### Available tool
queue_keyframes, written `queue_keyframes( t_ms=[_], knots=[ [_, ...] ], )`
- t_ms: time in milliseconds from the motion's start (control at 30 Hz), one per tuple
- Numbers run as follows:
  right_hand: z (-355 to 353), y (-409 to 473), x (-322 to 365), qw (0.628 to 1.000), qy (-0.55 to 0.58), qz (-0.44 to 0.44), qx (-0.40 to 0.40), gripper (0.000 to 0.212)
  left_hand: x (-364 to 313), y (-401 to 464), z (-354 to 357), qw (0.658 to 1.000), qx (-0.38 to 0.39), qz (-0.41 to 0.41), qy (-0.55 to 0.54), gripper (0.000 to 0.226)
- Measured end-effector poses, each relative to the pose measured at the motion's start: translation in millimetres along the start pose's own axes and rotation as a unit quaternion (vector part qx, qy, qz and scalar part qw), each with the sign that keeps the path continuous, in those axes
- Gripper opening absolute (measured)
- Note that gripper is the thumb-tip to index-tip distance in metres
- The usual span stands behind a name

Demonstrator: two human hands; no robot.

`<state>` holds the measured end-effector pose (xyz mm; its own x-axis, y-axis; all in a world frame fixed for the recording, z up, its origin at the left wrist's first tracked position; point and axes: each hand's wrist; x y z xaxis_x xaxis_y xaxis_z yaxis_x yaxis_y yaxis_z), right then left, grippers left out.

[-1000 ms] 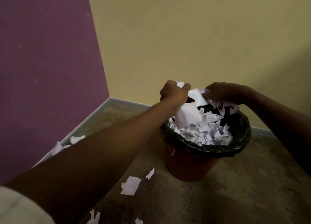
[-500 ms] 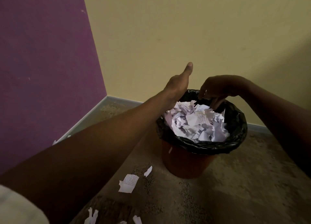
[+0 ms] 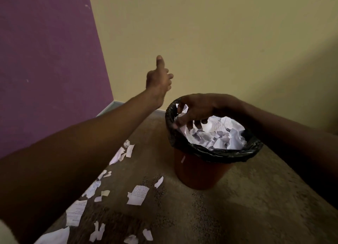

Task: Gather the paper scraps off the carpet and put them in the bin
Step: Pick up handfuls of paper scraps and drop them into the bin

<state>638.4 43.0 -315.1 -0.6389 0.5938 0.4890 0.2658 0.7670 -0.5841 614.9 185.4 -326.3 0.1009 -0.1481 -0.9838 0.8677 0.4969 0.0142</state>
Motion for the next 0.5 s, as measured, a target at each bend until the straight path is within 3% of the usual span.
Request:
queue_keyframes(
  t_ms=[167,333,400,500],
  knots=[
    [-19.3,-4.8,-12.1,0.997,-0.05,0.059,-0.011,0.025,-5.7,-9.5,-37.5,0.998,0.018,-0.017,0.06,0.063],
    [-45.0,-16.1,-28.1,0.96,-0.18,0.184,-0.113,0.032,2.9,-30.8,-76.8,0.974,0.06,-0.056,0.211,0.06],
    [-37.6,-12.2,-16.2,0.942,-0.237,0.172,-0.161,0.032,11.6,-41.1,-93.6,0.96,0.077,-0.074,0.259,0.057],
    [-25.9,1.3,7.1,0.943,-0.254,0.071,-0.205,0.025,25.3,-57.2,-115.9,0.945,0.101,-0.086,0.298,0.054]
  ],
)
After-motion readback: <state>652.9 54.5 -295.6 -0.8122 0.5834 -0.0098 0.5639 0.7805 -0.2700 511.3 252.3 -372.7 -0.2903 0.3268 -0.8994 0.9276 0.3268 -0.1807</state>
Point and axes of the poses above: each hand's wrist, its own y-axis towards the middle knuckle, its own z-axis out of the palm, x = y × z, and after that the axes turned 15 degrees about x, right-handed
